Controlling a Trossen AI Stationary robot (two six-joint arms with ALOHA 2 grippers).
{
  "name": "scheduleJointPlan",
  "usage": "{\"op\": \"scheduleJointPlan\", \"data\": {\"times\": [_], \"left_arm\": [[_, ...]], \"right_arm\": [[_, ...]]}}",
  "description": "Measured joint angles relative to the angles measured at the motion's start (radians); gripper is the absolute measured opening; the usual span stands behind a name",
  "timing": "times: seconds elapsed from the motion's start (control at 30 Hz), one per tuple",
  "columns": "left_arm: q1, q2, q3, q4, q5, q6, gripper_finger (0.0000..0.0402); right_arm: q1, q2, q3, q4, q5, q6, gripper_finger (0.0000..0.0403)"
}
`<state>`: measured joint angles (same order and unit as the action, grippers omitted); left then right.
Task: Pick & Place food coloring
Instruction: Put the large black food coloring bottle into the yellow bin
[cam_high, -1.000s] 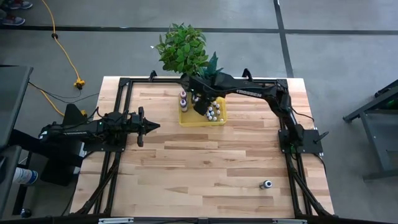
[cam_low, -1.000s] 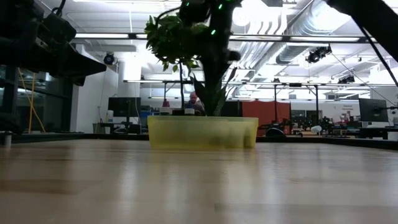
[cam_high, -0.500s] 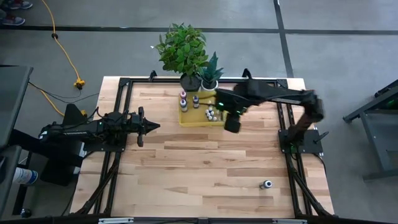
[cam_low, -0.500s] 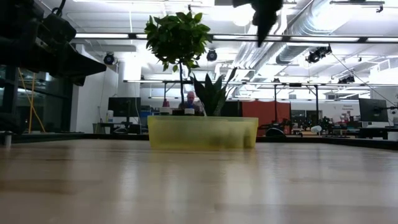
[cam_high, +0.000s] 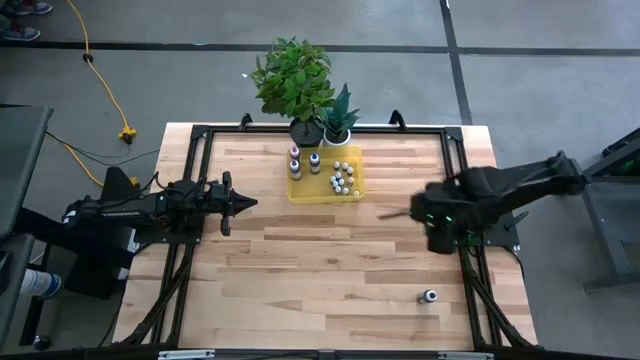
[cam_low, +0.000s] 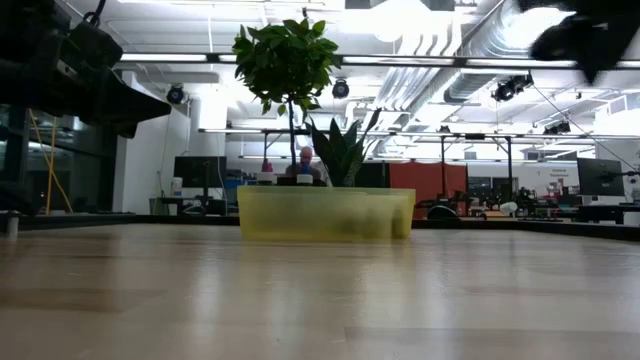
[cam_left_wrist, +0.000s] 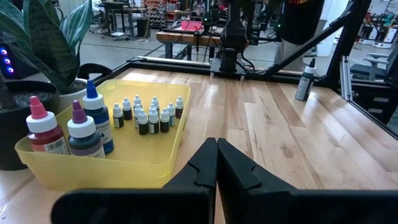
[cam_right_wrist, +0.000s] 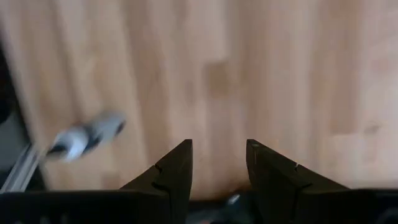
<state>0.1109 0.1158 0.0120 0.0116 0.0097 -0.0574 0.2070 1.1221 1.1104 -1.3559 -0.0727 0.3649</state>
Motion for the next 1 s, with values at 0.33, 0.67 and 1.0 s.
{"op": "scheduleJointPlan", "data": {"times": [0.33, 0.67, 1.0], "left_arm": [[0.0, 0.0, 0.0, 0.0, 0.0, 0.0, 0.0], [0.0, 0.0, 0.0, 0.0, 0.0, 0.0, 0.0], [0.0, 0.0, 0.0, 0.0, 0.0, 0.0, 0.0]], "right_arm": [[0.351, -0.214, -0.163, 0.025, -0.151, 0.103, 0.014], [0.562, -0.15, -0.212, 0.246, -0.233, 0.259, 0.0146], [0.586, -0.014, -0.212, 0.387, -0.173, 0.22, 0.0222]]}}
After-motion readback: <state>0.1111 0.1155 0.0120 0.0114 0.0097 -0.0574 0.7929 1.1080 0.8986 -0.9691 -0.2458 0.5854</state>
